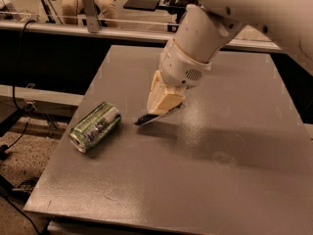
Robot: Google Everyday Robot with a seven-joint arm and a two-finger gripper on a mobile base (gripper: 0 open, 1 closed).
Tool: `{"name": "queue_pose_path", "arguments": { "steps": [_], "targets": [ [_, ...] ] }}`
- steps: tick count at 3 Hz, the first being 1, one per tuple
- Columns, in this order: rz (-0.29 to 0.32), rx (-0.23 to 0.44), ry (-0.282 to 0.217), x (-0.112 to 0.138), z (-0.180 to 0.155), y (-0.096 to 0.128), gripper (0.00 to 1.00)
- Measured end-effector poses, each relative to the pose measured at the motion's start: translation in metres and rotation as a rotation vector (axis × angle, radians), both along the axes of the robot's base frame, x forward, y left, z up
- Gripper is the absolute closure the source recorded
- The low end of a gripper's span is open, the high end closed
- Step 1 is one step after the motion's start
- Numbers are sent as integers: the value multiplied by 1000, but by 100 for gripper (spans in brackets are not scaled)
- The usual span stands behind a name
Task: Move rxbar blueberry near green can
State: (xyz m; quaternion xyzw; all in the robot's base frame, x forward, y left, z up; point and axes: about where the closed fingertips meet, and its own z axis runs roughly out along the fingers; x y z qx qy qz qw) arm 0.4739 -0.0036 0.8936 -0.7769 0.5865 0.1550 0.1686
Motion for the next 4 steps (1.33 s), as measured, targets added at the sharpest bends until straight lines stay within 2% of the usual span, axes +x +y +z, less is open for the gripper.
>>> {"name": "queue_pose_path", "arguments": {
  "steps": [2, 3, 4],
  "targets": [
    [88, 35, 37, -26, 6, 27, 100],
    [105, 42, 53, -32, 5, 34, 84],
    [106, 43, 50, -33, 6, 36, 60]
  ]
}}
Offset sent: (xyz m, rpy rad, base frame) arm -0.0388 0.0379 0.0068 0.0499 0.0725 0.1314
